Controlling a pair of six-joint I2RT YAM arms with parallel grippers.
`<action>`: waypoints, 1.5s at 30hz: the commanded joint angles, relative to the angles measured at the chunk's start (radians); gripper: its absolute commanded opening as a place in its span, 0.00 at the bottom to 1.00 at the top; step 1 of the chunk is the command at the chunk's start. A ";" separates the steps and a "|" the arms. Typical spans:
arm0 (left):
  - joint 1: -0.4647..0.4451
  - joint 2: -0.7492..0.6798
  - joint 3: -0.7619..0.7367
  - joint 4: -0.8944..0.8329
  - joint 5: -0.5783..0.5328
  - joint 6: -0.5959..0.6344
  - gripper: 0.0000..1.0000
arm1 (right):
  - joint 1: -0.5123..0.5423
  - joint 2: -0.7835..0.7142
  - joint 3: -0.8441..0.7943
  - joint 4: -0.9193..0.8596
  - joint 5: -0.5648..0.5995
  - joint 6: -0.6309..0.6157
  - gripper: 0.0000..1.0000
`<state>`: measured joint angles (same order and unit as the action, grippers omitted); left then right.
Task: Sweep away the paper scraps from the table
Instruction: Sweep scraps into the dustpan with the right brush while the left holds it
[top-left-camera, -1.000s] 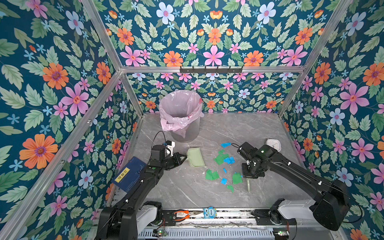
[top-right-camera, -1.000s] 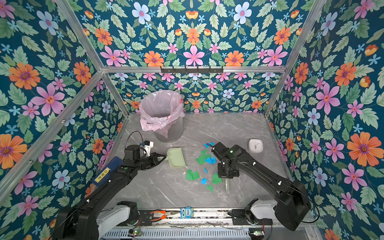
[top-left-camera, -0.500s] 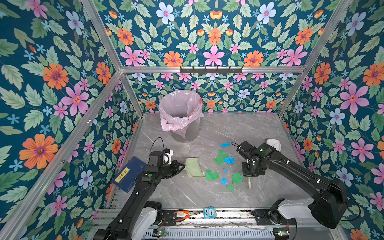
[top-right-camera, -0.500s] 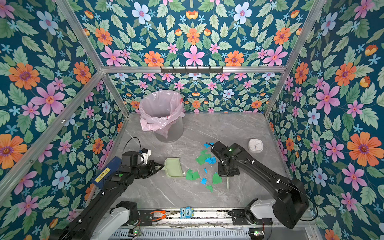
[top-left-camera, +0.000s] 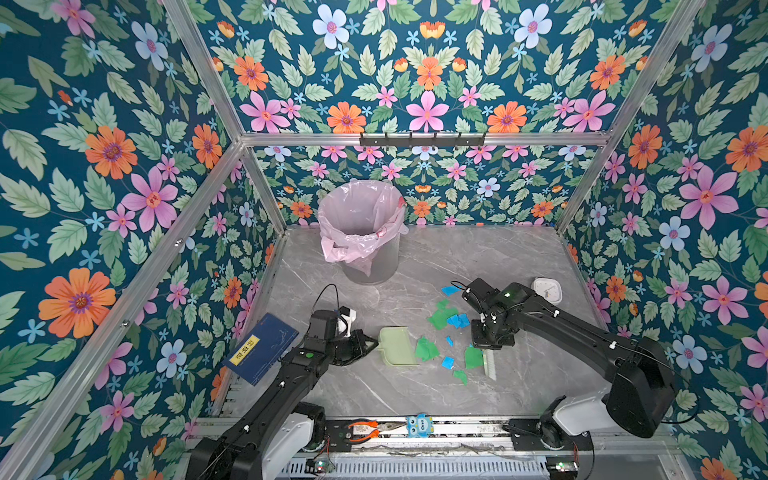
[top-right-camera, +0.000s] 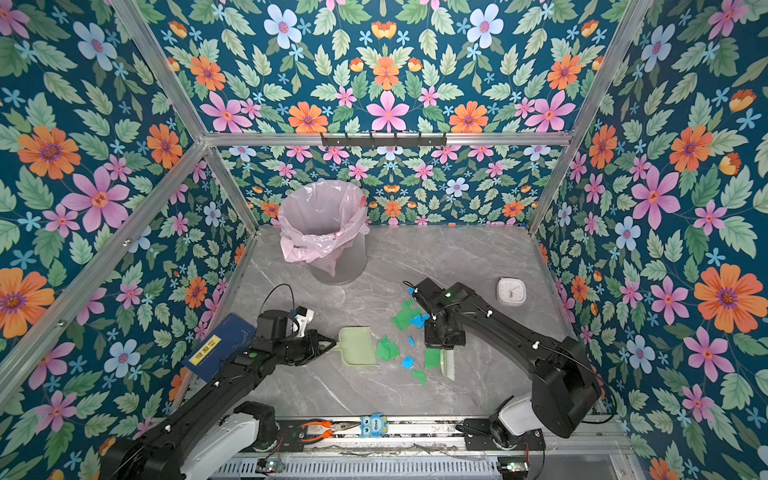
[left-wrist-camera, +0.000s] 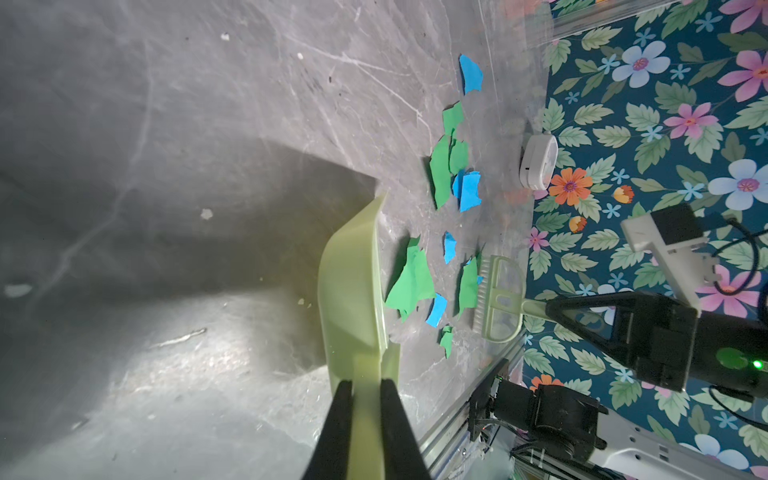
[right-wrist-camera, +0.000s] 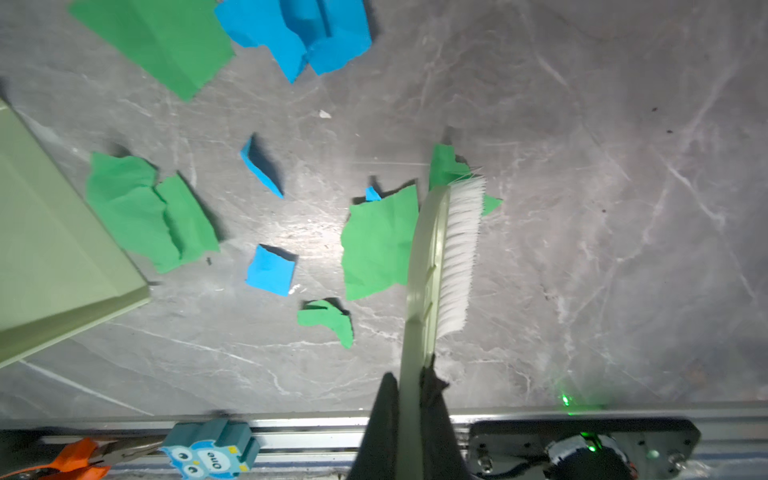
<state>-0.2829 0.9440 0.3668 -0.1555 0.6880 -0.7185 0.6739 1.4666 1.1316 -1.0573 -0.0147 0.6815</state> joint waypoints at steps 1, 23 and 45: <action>-0.007 0.037 -0.006 0.110 0.010 -0.004 0.00 | 0.013 0.033 0.032 0.069 -0.043 -0.001 0.00; -0.063 0.227 -0.048 0.386 0.053 -0.016 0.00 | 0.080 0.276 0.307 0.166 -0.105 -0.018 0.00; -0.061 0.324 -0.102 0.556 0.042 -0.049 0.00 | 0.158 0.299 0.488 -0.037 0.059 -0.152 0.00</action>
<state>-0.3462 1.2579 0.2665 0.3763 0.7376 -0.7780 0.8318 1.7908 1.6299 -1.0313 -0.0257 0.5499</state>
